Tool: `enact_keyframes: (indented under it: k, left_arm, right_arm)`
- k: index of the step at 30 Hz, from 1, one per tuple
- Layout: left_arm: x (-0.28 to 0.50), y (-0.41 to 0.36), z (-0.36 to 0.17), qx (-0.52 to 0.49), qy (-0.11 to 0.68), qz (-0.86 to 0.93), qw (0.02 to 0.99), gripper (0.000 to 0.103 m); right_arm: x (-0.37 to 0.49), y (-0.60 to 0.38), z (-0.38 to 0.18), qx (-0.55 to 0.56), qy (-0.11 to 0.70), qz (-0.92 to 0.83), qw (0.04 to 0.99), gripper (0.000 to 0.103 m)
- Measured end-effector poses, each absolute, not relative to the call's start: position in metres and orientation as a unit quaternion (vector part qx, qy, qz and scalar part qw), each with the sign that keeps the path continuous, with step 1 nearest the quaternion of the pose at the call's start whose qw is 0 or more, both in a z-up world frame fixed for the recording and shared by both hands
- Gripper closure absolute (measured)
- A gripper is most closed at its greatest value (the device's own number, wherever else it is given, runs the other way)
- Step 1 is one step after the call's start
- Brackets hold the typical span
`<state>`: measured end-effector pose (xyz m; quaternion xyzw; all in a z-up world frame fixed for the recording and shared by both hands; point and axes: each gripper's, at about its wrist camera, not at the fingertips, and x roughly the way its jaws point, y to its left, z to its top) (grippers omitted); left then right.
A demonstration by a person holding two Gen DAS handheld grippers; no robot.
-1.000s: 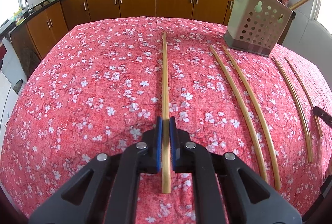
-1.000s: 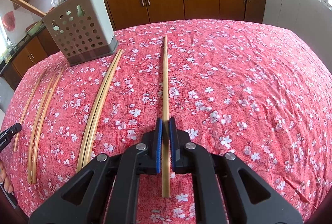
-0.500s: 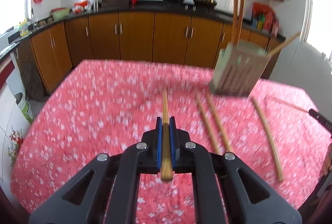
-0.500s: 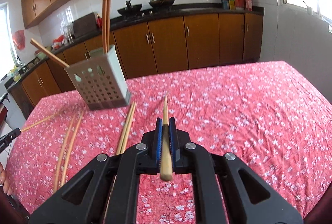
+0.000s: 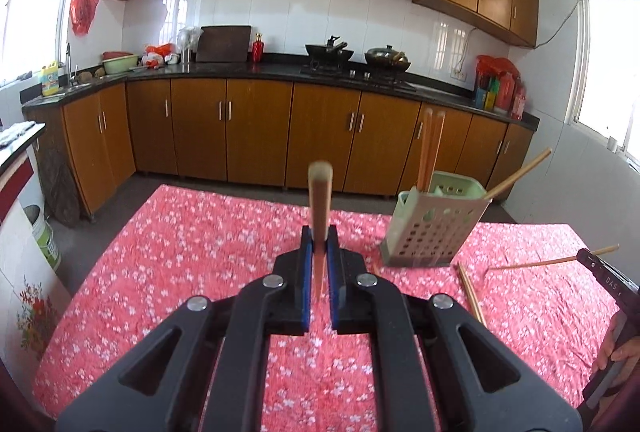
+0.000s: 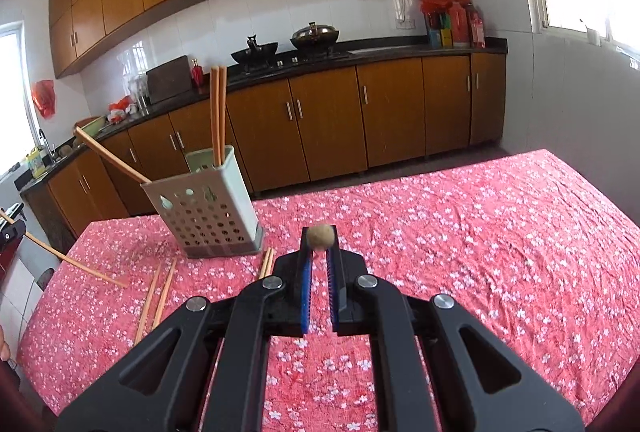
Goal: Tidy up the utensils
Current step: 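Lower both chopsticks into the holder and open both tools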
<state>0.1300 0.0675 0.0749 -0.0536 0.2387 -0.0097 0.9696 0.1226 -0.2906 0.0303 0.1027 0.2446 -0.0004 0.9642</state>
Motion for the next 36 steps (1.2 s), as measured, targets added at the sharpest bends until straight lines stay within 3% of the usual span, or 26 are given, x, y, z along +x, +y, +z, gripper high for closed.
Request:
enact_keyframes:
  k: [20,27,36]
  left_arm:
    - [0.156,-0.006,0.171,-0.062,0.152,-0.109,0.980,0.095]
    - [0.191,-0.024,0.193,-0.049,0.127,-0.107,0.985,0.095]
    - [0.242,-0.030,0.163,-0.062,0.141,-0.099,0.983,0.095]
  right_arm:
    - [0.145,-0.251,0.154,0.135,0.079,0.081,0.984,0.095]
    - [0.167,-0.247,0.167,0.147,0.022,0.056,0.987,0.095]
    - [0.209,-0.237,0.138,0.153,0.027,0.038,0.987,0.095]
